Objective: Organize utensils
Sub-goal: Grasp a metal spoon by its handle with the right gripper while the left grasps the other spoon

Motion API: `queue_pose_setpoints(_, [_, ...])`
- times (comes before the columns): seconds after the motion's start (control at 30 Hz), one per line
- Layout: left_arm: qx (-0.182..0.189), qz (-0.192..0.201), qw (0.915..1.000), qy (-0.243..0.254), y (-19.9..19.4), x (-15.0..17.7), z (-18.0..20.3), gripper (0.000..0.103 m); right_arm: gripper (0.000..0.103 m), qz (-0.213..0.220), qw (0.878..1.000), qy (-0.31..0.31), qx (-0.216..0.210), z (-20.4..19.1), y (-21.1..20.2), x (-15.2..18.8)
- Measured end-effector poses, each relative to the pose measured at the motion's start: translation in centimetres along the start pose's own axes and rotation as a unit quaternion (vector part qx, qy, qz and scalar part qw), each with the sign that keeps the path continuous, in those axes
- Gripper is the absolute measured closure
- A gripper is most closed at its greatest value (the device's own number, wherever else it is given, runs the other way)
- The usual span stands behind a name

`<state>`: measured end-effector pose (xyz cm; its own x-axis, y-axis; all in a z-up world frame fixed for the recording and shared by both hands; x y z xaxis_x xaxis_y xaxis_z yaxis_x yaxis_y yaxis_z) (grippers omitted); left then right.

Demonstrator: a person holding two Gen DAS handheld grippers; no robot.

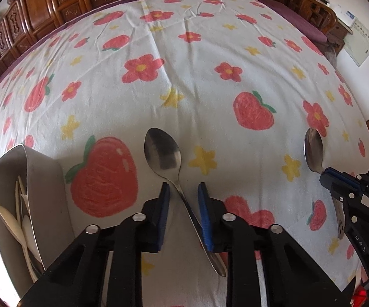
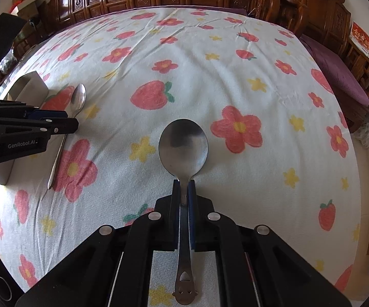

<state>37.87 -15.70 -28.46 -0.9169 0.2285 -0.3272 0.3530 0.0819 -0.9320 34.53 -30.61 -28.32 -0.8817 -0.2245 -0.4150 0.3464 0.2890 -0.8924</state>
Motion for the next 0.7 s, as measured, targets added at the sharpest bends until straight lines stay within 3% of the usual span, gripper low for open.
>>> queue_pose_setpoints(0.07, [0.01, 0.004, 0.9998, 0.015, 0.0, -0.1, 0.6, 0.098, 0.096, 0.001, 1.0, 0.0, -0.001, 0.0, 0.0, 0.0])
queue_pose_setpoints(0.13, [0.01, 0.011, 0.9993, 0.035, 0.1, -0.3, 1.3, 0.099, 0.096, 0.002, 1.0, 0.0, -0.001, 0.0, 0.0, 0.0])
queue_pose_setpoints(0.7, [0.01, -0.022, 0.9994, 0.025, 0.0, -0.2, 2.0, 0.093, 0.095, -0.002, 1.0, 0.008, -0.005, 0.2, -0.1, 0.0])
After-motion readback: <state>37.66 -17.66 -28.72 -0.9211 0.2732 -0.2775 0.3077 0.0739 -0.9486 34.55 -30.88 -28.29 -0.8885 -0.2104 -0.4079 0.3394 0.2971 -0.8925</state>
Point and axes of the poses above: each gripper's, at about its wrist camera, not at the fingertips, and y roughly the way its jaws point, z to its right, x to its underside, the point moved 5 cm from there along y, roughly the way its jaws point, and after that the axes turned 10 degrees about -x, right-handed, at the moved point
